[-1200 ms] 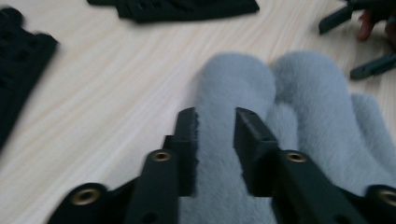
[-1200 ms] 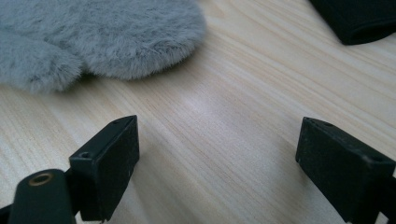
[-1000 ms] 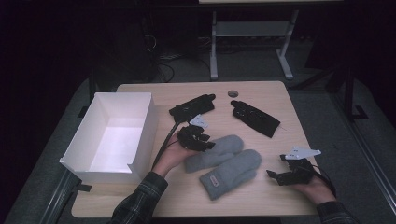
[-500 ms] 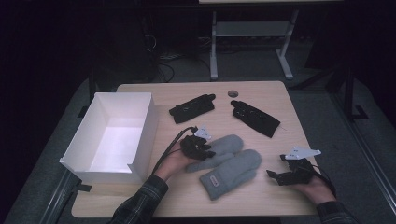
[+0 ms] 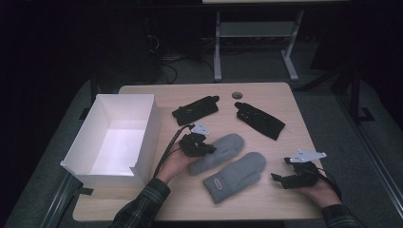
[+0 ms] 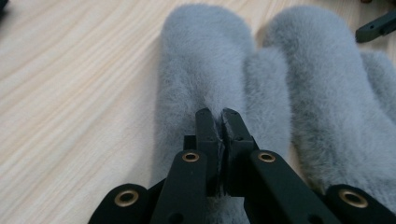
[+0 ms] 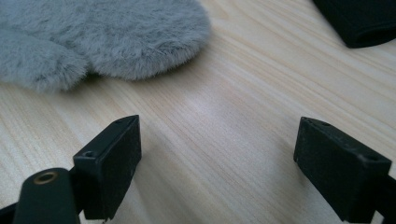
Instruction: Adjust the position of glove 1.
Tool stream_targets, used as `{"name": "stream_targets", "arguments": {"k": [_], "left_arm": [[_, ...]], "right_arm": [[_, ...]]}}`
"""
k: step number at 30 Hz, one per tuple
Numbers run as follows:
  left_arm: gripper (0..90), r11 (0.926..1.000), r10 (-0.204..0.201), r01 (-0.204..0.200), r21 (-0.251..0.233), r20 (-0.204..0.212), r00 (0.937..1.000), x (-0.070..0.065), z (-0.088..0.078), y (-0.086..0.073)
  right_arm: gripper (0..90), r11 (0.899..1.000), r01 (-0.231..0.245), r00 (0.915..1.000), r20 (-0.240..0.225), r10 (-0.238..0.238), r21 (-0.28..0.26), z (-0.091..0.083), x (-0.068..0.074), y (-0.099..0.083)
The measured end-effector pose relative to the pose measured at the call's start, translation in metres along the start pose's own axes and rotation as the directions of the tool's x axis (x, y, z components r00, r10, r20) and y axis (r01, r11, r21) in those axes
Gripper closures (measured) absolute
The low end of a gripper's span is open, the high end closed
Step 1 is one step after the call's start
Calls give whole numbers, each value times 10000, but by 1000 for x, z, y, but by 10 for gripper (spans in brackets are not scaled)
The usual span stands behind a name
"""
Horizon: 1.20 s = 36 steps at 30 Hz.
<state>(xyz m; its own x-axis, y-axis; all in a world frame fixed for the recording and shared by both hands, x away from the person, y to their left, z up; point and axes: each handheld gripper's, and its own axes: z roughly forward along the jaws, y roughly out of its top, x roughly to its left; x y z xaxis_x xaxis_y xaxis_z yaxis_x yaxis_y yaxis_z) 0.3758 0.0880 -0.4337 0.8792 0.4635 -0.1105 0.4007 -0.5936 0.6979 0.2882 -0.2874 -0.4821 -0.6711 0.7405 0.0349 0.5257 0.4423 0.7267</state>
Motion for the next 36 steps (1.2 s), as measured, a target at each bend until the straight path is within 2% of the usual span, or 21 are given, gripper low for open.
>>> {"name": "stream_targets", "arguments": {"k": [1, 2, 3, 8, 10, 12, 13, 15, 16, 17, 18, 19, 20, 22, 25, 26, 27, 29, 34, 36], "left_arm": [[875, 10000, 0, 0, 0, 0, 10000, 0, 0, 0], [876, 9994, -287, 287, -181, 6, 9996, -2, -4, 2], [877, 9990, -357, 357, -273, -2, 9994, -3, -7, 4], [876, 9981, -324, 330, -519, 129, 9994, -10, -18, 10], [876, 9974, -316, 322, -643, 113, 9994, -13, -22, 11], [876, 9975, -349, 354, -613, 89, 9993, -16, -26, 13], [876, 9972, -363, 367, -655, 81, 9993, -17, -29, 14], [876, 9970, -324, 328, -701, 67, 9995, -18, -32, 15], [876, 9970, -324, 328, -701, 67, 9995, -18, -32, 15], [876, 9968, -333, 339, -725, 98, 9994, -18, -33, 15], [876, 9968, -326, 332, -728, 92, 9994, -18, -34, 16], [876, 9968, -304, 310, -738, 92, 9995, -17, -34, 16], [876, 9966, -339, 345, -747, 96, 9994, -18, -35, 16], [876, 9964, -350, 356, -763, 89, 9993, -17, -35, 16], [876, 9963, -352, 357, -777, 76, 9994, -18, -35, 16], [876, 9963, -352, 357, -777, 76, 9994, -18, -35, 16], [876, 9961, -412, 419, -779, 101, 9991, -18, -35, 16], [876, 9961, -411, 418, -776, 105, 9991, -17, -36, 16], [876, 9955, -408, 416, -850, 117, 9991, -16, -38, 17], [876, 9954, -437, 446, -845, 125, 9990, -16, -38, 17]], "right_arm": [[147, 10000, 0, 10000, 0, 0, 0, 0, 0, 0], [147, 10000, -4, 10000, -1, 4, 1, 0, 0, 0], [147, 10000, -3, 10000, 2, 3, 0, 0, 0, 0], [147, 10000, -2, 10000, 6, 2, -1, 0, 0, 0], [260, 10000, -83, 10000, -7, 83, -3, -1, 2, 1], [403, 9998, 162, 9985, -515, -158, 85, -5, 4, 4], [504, 9996, 260, 9976, -651, -255, 74, -6, 5, 5], [626, 9982, 564, 9926, -1068, -582, -194, -11, 13, 9], [626, 9982, 564, 9926, -1068, -582, -194, -11, 13, 9], [711, 9975, 651, 9897, -1259, -680, -266, -13, 18, 11], [782, 9961, 788, 9805, -1772, -847, -405, -14, 25, 15], [817, 9949, 891, 9759, -1956, -966, -465, -13, 28, 16], [886, 9936, 1036, 9623, -2481, -1114, -442, -11, 37, 21], [900, 9932, 1048, 9483, -2959, -1149, -498, -8, 44, 24], [900, 9892, 1317, 9263, -3474, -1460, -646, -2, 56, 30], [900, 9892, 1317, 9263, -3474, -1460, -646, -2, 56, 30], [900, 9847, 1591, 9130, -3689, -1744, -716, 3, 65, 35], [900, 9818, 1761, 9021, -3875, -1901, -716, 9, 71, 38], [900, 9775, 2003, 8809, -4244, -2095, -666, 24, 82, 47], [900, 9759, 2089, 8799, -4235, -2154, -624, 27, 85, 49]]}}
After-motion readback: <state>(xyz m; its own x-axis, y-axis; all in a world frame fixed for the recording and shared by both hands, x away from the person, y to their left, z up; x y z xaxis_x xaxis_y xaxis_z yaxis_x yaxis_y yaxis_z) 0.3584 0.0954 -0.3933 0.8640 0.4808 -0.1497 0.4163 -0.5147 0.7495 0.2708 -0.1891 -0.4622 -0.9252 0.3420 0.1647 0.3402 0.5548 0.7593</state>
